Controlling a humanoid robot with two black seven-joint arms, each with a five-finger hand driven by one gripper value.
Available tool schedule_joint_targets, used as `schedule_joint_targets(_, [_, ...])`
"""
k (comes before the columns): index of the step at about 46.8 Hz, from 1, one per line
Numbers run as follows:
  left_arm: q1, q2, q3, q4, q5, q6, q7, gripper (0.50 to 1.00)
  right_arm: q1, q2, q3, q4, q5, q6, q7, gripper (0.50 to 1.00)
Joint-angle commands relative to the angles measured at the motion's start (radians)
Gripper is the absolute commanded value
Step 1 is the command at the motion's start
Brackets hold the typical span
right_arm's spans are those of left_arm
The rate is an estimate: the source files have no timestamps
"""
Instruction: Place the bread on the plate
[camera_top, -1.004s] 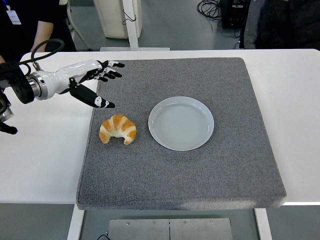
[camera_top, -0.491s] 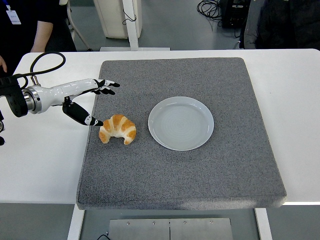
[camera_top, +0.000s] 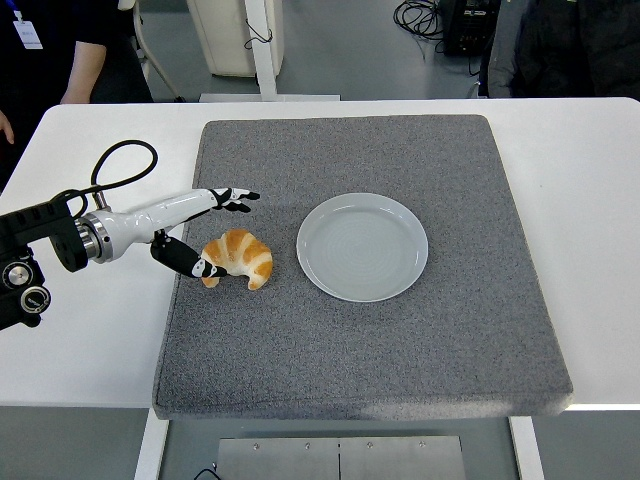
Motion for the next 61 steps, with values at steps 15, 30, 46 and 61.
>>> schedule_joint_targets(15, [0.055,-0.074,0.000,0.101,0.002,0.036,-0.085,0.890,-0.002,0.000,0.000,0.000,0.000,0.000,0.000,1.000])
schedule_joint_targets(30, [0.096,-0.100,0.000,0.142,0.069,0.096,-0.144,0.889,-0.002,0.000,0.000,0.000,0.000,0.000,0.000,1.000])
schedule_joint_targets(46, [0.112,-0.142,0.000,0.205,0.098,0.142,-0.180,0.872,-0.003,0.000,0.000,0.000,0.000,-0.001,0.000,1.000])
schedule_joint_targets(61, [0.112,-0.152,0.000,0.234,0.082,0.142,-0.180,0.686,-0.003,0.000,0.000,-0.001,0.000,-0.001,0.000,1.000])
